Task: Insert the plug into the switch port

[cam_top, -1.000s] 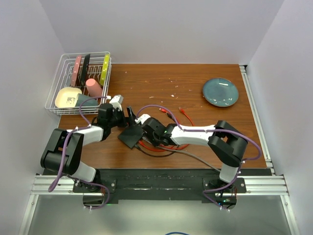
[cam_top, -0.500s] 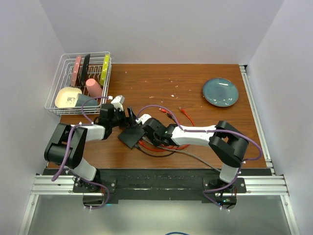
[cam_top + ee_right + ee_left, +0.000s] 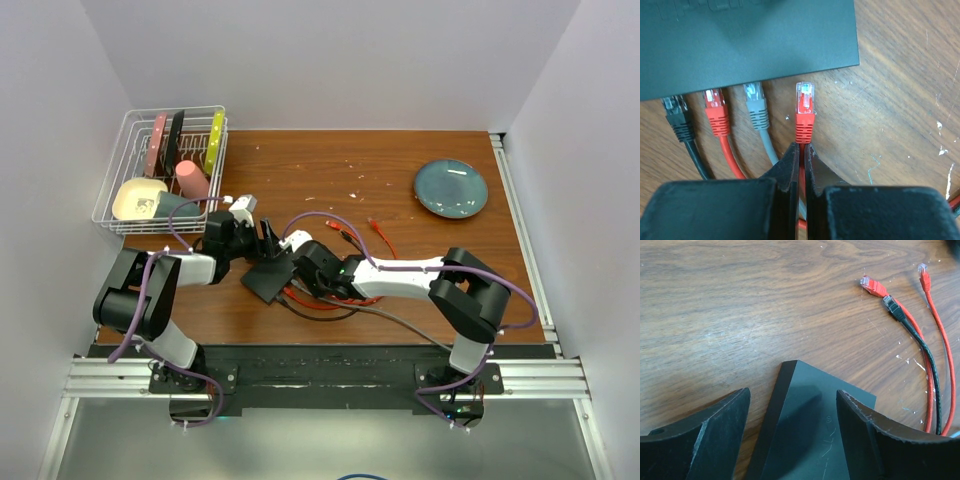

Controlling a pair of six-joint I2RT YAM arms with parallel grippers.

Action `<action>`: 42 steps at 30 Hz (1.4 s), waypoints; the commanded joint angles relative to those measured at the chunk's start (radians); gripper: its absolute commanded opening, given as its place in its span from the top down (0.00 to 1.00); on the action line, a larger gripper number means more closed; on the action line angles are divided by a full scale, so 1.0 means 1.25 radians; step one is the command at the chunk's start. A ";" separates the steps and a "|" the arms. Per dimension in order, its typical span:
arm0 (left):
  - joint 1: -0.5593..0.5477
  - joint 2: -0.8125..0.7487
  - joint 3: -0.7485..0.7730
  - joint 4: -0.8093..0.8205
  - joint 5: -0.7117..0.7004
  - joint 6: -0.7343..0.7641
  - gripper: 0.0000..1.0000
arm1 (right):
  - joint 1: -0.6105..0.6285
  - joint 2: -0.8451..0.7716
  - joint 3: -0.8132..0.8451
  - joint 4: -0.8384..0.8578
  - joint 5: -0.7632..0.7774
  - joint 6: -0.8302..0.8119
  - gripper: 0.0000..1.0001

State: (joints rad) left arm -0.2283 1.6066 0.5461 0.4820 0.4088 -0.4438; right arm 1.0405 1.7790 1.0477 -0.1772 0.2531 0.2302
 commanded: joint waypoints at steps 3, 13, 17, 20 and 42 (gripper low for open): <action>0.006 0.019 0.014 -0.008 0.015 0.015 0.26 | 0.007 -0.021 0.016 0.049 0.022 0.028 1.00; 0.005 0.022 0.017 -0.009 0.030 0.014 0.28 | 0.021 0.006 0.025 0.068 0.026 0.045 1.00; 0.005 0.018 0.017 -0.009 0.036 0.014 0.28 | 0.025 0.019 0.025 0.082 0.026 0.050 1.00; 0.006 0.017 0.017 -0.009 0.039 0.011 0.29 | 0.027 0.031 0.028 0.088 0.028 0.053 1.00; 0.006 0.020 0.016 0.008 0.069 0.019 0.29 | 0.041 0.006 0.047 0.089 0.094 0.044 1.00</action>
State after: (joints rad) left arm -0.2272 1.6176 0.5484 0.4831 0.4694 -0.4416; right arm 1.0760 1.8259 1.0542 -0.1123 0.3428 0.2760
